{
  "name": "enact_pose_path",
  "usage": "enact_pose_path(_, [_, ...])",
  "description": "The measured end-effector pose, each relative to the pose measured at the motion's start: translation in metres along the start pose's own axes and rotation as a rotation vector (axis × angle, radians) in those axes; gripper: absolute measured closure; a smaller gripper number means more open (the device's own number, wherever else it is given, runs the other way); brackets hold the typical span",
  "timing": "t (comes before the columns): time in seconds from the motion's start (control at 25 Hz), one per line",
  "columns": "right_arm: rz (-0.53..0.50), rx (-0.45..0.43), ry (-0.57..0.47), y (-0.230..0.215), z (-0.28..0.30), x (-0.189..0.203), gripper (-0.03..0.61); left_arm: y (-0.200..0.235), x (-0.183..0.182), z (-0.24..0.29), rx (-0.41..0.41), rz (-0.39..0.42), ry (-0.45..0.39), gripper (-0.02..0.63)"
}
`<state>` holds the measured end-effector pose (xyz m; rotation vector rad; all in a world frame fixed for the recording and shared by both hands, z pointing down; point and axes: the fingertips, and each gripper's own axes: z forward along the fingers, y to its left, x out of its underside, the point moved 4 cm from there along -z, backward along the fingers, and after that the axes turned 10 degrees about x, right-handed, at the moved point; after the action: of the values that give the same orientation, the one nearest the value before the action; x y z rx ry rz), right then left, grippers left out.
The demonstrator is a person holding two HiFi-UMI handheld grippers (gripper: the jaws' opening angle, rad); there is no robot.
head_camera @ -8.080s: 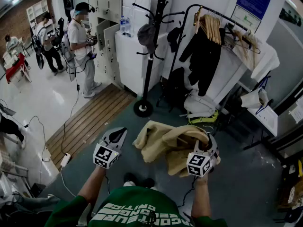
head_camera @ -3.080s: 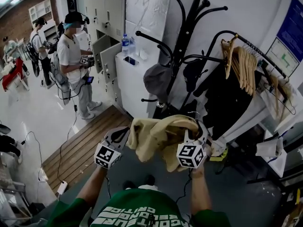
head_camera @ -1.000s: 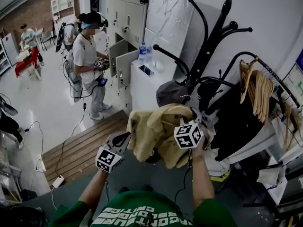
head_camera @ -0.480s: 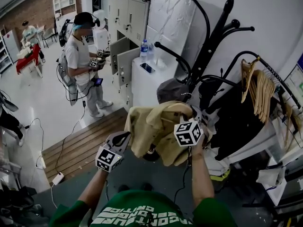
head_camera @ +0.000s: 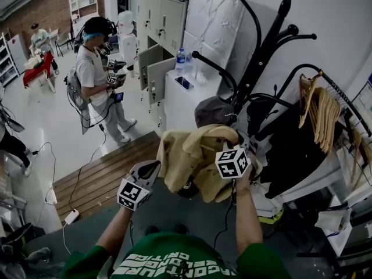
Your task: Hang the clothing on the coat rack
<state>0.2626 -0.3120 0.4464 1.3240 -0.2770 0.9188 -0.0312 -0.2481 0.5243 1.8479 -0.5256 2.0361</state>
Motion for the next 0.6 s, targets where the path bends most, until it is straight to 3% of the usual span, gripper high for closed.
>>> enact_pose_path(0.6, [-0.008, 0.006, 0.015, 0.002, 0.021, 0.008, 0.400, -0.001, 0.009, 0.000, -0.018, -0.005, 0.013, 0.607])
